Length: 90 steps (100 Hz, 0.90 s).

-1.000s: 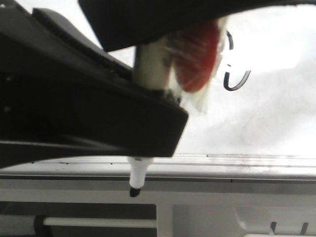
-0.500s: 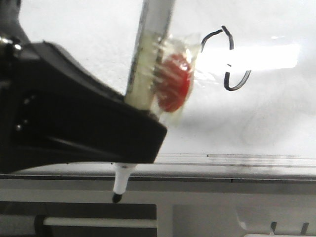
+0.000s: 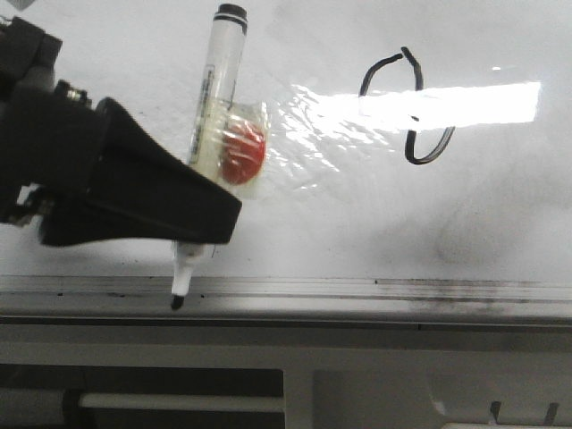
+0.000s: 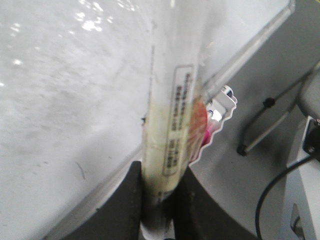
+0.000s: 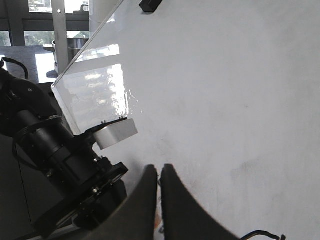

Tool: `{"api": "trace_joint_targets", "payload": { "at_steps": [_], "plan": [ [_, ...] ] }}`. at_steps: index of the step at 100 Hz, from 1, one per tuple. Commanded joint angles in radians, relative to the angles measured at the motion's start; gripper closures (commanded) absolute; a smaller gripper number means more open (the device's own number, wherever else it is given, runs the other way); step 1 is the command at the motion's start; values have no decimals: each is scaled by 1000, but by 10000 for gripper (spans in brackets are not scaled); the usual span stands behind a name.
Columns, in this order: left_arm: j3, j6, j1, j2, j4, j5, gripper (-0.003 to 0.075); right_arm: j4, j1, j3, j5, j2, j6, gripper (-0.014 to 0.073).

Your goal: Write number 8 on whiteboard

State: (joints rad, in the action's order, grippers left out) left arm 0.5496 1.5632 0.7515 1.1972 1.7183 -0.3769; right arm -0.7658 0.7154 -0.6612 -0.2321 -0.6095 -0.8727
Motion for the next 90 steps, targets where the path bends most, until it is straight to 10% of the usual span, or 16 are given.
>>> {"api": "trace_joint_targets", "payload": {
  "at_steps": [1, 36, 79, 90],
  "plan": [
    [53, -20, 3, -16, 58, 59, 741, -15, -6, -27, 45, 3, 0, 657],
    [97, -20, 68, -16, 78, 479, 741, -15, -6, -27, 57, 3, 0, 657],
    [108, -20, 73, -16, 78, 537, 734, -15, -6, -27, 57, 3, 0, 657],
    [108, -20, 73, -16, 78, 539, 610, -15, -6, -27, 57, 3, 0, 657]
  ]
}}
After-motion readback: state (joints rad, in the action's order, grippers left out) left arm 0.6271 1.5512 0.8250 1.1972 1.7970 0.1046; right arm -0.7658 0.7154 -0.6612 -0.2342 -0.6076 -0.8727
